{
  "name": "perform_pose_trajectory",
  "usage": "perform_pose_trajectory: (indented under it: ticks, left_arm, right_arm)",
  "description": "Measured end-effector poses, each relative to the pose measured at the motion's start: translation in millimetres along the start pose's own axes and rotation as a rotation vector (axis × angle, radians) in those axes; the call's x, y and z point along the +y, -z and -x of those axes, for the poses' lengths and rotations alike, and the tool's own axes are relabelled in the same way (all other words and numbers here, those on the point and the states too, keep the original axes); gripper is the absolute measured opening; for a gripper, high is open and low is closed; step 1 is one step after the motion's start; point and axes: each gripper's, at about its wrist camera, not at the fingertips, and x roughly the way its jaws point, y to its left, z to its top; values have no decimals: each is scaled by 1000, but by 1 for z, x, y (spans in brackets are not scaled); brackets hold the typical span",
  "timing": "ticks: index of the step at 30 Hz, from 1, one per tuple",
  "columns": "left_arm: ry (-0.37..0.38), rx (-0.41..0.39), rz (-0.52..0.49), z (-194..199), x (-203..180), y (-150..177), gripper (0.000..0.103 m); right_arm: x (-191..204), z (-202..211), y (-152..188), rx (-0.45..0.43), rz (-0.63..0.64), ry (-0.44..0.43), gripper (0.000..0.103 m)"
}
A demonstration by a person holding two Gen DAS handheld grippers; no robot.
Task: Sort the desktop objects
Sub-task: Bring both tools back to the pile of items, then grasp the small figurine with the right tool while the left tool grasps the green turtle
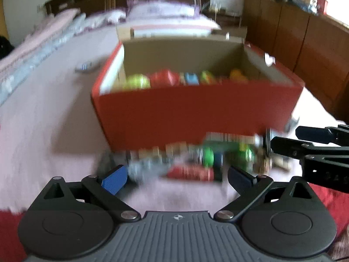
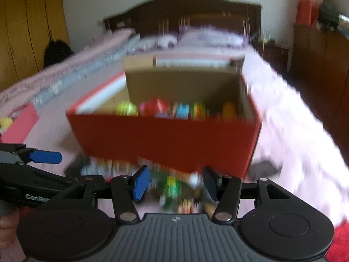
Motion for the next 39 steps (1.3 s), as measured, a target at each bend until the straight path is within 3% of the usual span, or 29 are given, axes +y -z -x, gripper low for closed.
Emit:
perform_pose_trajectory:
  ticks: [8, 21, 26, 30, 39]
  left_arm:
    - [27, 100, 16, -16, -4, 37, 100]
    - [35, 108, 56, -24, 1, 34, 100]
    - [34, 104, 46, -23, -1, 33, 100]
    - [36, 98, 44, -22, -1, 34, 100]
    - [33, 105, 42, -21, -3, 35, 100]
  right_arm:
    - [10, -17, 48, 129, 19, 3, 51]
    - [-7, -68, 29, 143, -66, 55, 49]
    - [-11, -83, 27, 150, -105, 47, 38]
    - [-11, -82, 29, 137, -107, 54, 32]
    - [-14, -61, 34, 114, -116, 51, 32]
